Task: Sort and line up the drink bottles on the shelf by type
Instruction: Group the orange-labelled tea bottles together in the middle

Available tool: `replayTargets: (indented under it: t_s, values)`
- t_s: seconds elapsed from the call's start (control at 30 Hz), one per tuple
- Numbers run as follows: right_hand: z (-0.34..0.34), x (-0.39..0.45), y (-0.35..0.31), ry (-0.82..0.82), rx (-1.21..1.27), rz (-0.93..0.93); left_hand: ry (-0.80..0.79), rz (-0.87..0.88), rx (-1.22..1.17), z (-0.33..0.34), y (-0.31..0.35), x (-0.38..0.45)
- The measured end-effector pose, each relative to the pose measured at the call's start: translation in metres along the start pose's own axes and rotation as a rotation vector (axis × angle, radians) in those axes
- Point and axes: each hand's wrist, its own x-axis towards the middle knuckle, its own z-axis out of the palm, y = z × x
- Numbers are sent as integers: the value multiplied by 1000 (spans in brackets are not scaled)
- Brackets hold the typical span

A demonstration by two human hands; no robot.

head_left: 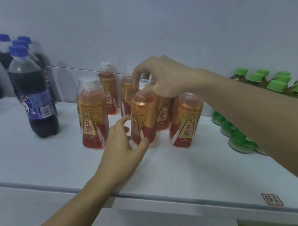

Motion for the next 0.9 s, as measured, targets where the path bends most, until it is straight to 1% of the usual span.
replayTargets:
  t_s: [0.03,0.1,0.2,0.3,0.43,0.57,0.7,0.83,0.9]
  values:
    - [0,-3,0,-2,10,1,-7,27,9,0,1,6]
    - [-2,-9,1,-21,27,13,-54,56,-50,2,0,22]
    - [-3,-13,3,-29,18,40,-163,-21,-120,4,-11,42]
    - [5,-12,2,-15,-33,62,-148,-17,-124,10,-20,49]
    - [5,-11,3,28,-99,71,-96,20,-182,18,-10,46]
    - [-9,-14,13,-6,-126,138,-88,79,-149,29,2,51]
    - [0,-14,24,-15,-145,195,-89,42,-111,41,7,53]
    - [5,-18,29,-2,-124,207,-73,29,-120,46,7,53]
    - [1,-17,25,-40,-160,206,-86,37,-114,47,7,53]
